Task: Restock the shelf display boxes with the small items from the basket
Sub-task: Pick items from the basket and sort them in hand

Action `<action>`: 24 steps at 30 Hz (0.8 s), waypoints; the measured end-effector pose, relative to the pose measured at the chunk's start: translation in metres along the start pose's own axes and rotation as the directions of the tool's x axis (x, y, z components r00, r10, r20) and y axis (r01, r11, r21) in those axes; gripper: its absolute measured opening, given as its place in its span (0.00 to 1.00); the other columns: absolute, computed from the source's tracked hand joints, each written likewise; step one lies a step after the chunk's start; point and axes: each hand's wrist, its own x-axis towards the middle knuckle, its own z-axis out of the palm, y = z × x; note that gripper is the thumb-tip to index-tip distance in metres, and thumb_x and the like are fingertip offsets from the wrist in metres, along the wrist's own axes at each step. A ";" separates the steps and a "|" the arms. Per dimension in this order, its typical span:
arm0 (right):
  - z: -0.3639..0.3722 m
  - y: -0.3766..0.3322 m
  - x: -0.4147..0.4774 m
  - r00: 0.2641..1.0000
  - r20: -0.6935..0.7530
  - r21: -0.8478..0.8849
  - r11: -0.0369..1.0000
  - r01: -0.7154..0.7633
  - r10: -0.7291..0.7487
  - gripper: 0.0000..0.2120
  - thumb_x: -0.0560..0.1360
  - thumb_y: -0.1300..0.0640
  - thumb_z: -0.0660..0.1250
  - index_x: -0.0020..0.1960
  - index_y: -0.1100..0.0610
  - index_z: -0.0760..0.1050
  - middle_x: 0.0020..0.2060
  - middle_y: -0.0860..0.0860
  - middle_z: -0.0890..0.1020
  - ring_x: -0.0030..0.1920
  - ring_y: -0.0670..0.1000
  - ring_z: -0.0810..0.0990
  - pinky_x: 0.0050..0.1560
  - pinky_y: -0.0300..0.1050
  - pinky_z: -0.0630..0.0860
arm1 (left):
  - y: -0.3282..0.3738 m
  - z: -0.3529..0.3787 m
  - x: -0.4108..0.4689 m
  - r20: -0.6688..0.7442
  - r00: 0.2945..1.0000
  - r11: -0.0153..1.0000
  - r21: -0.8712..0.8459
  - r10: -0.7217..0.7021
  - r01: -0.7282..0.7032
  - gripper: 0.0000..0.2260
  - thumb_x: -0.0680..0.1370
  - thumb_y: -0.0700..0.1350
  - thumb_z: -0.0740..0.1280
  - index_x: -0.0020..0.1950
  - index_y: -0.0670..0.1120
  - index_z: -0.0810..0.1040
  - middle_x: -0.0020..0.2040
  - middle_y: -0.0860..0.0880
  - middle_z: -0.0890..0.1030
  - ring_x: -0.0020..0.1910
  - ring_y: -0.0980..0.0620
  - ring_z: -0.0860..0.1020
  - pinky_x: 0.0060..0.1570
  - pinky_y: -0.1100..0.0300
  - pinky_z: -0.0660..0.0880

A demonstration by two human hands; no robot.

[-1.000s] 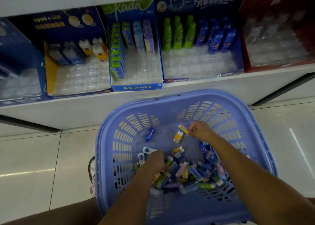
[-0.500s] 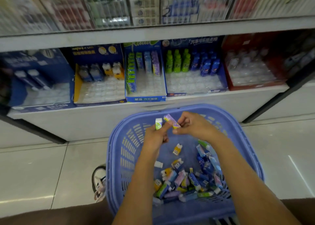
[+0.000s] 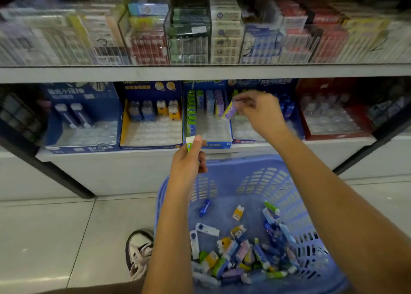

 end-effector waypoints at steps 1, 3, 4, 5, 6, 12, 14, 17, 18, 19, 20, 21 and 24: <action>0.002 0.000 0.009 1.000 0.005 -0.056 0.998 0.022 -0.022 0.08 0.75 0.63 0.67 0.52 0.61 0.81 0.47 0.56 0.84 0.46 0.51 0.82 0.49 0.38 0.76 | 0.003 -0.001 0.001 0.009 0.998 0.994 -0.095 -0.060 0.061 0.16 0.80 0.55 0.60 0.43 0.46 0.79 0.25 0.54 0.72 0.24 0.56 0.70 0.25 0.64 0.71; 0.009 0.001 0.023 0.995 0.081 -0.174 0.983 0.065 -0.052 0.09 0.76 0.62 0.66 0.55 0.62 0.80 0.51 0.57 0.83 0.51 0.54 0.81 0.54 0.38 0.74 | 0.009 -0.003 0.004 0.032 0.985 0.952 -0.255 -0.168 0.171 0.18 0.82 0.53 0.57 0.43 0.44 0.78 0.24 0.52 0.73 0.22 0.55 0.70 0.23 0.64 0.69; 0.012 0.002 0.028 0.989 0.136 -0.233 0.968 0.091 -0.060 0.10 0.77 0.61 0.66 0.55 0.62 0.80 0.52 0.58 0.83 0.53 0.54 0.80 0.56 0.40 0.74 | 0.011 -0.003 0.005 0.041 0.978 0.931 -0.300 -0.203 0.206 0.18 0.82 0.52 0.56 0.42 0.43 0.77 0.24 0.51 0.73 0.21 0.55 0.70 0.22 0.64 0.69; 0.016 0.003 0.033 0.981 0.184 -0.287 0.951 0.115 -0.063 0.10 0.77 0.61 0.65 0.56 0.62 0.80 0.53 0.58 0.82 0.54 0.55 0.80 0.57 0.41 0.73 | 0.012 -0.003 0.006 0.046 0.973 0.917 -0.327 -0.225 0.228 0.18 0.82 0.51 0.56 0.41 0.42 0.77 0.23 0.51 0.73 0.21 0.55 0.69 0.22 0.65 0.68; 0.019 0.004 0.037 0.974 0.218 -0.328 0.936 0.130 -0.059 0.11 0.77 0.61 0.64 0.57 0.62 0.79 0.54 0.58 0.82 0.55 0.55 0.79 0.57 0.41 0.72 | 0.013 -0.002 0.007 0.050 0.970 0.907 -0.345 -0.237 0.240 0.18 0.82 0.50 0.56 0.41 0.42 0.77 0.23 0.50 0.73 0.21 0.55 0.70 0.22 0.65 0.68; 0.024 0.012 0.048 0.959 0.281 -0.415 0.899 0.143 -0.023 0.11 0.77 0.59 0.65 0.58 0.59 0.80 0.56 0.56 0.82 0.56 0.55 0.79 0.47 0.29 0.64 | 0.014 -0.001 0.011 0.017 0.978 0.904 -0.378 -0.209 0.200 0.17 0.82 0.46 0.57 0.38 0.44 0.79 0.29 0.51 0.79 0.26 0.57 0.74 0.28 0.64 0.71; 0.025 0.012 0.051 0.956 0.291 -0.431 0.890 0.147 -0.017 0.11 0.76 0.59 0.66 0.57 0.59 0.81 0.55 0.57 0.81 0.56 0.55 0.78 0.44 0.27 0.62 | 0.012 -0.002 0.012 -0.045 0.983 0.955 -0.250 -0.176 0.160 0.20 0.82 0.48 0.58 0.34 0.50 0.83 0.35 0.54 0.80 0.32 0.58 0.73 0.34 0.63 0.70; 0.026 0.008 0.057 0.951 0.309 -0.434 0.892 0.130 0.012 0.11 0.74 0.58 0.69 0.56 0.59 0.82 0.55 0.59 0.79 0.56 0.56 0.76 0.46 0.29 0.61 | 0.010 -0.004 0.012 -0.074 0.987 0.985 -0.111 -0.139 0.130 0.19 0.82 0.51 0.57 0.38 0.54 0.84 0.40 0.54 0.79 0.37 0.58 0.73 0.39 0.64 0.70; 0.027 0.006 0.058 0.948 0.318 -0.433 0.893 0.122 0.025 0.11 0.74 0.58 0.69 0.55 0.59 0.82 0.55 0.58 0.79 0.57 0.56 0.76 0.46 0.28 0.61 | 0.010 -0.006 0.011 -0.065 0.990 0.987 -0.105 -0.126 0.119 0.17 0.82 0.52 0.58 0.40 0.55 0.84 0.41 0.55 0.79 0.36 0.59 0.73 0.39 0.65 0.71; 0.028 0.004 0.058 0.945 0.325 -0.438 0.891 0.117 0.036 0.11 0.74 0.58 0.69 0.56 0.59 0.81 0.56 0.58 0.79 0.57 0.55 0.76 0.46 0.28 0.62 | 0.010 -0.006 0.010 -0.058 0.991 0.985 -0.131 -0.117 0.109 0.16 0.81 0.52 0.59 0.41 0.54 0.85 0.40 0.55 0.79 0.35 0.60 0.74 0.37 0.66 0.71; 0.029 0.002 0.057 0.944 0.326 -0.441 0.891 0.107 0.048 0.11 0.75 0.59 0.69 0.56 0.60 0.81 0.56 0.58 0.80 0.57 0.55 0.76 0.47 0.30 0.63 | 0.009 -0.007 0.009 -0.052 0.992 0.978 -0.182 -0.112 0.101 0.15 0.81 0.51 0.60 0.42 0.53 0.85 0.38 0.55 0.80 0.33 0.60 0.74 0.35 0.66 0.72; 0.030 0.000 0.055 0.949 0.309 -0.435 0.896 0.088 0.057 0.11 0.75 0.59 0.68 0.56 0.60 0.80 0.55 0.57 0.80 0.56 0.54 0.77 0.48 0.32 0.65 | 0.009 -0.007 0.008 -0.046 0.993 0.967 -0.238 -0.105 0.091 0.13 0.80 0.50 0.62 0.43 0.51 0.85 0.37 0.54 0.80 0.33 0.60 0.75 0.34 0.67 0.73; 0.030 -0.004 0.034 0.969 0.221 -0.267 0.962 -0.051 0.113 0.08 0.75 0.58 0.68 0.54 0.58 0.77 0.47 0.57 0.81 0.42 0.50 0.78 0.45 0.39 0.71 | 0.010 -0.005 0.006 -0.046 0.997 0.949 -0.312 -0.069 0.051 0.06 0.77 0.47 0.67 0.44 0.48 0.82 0.38 0.52 0.83 0.37 0.57 0.81 0.37 0.66 0.77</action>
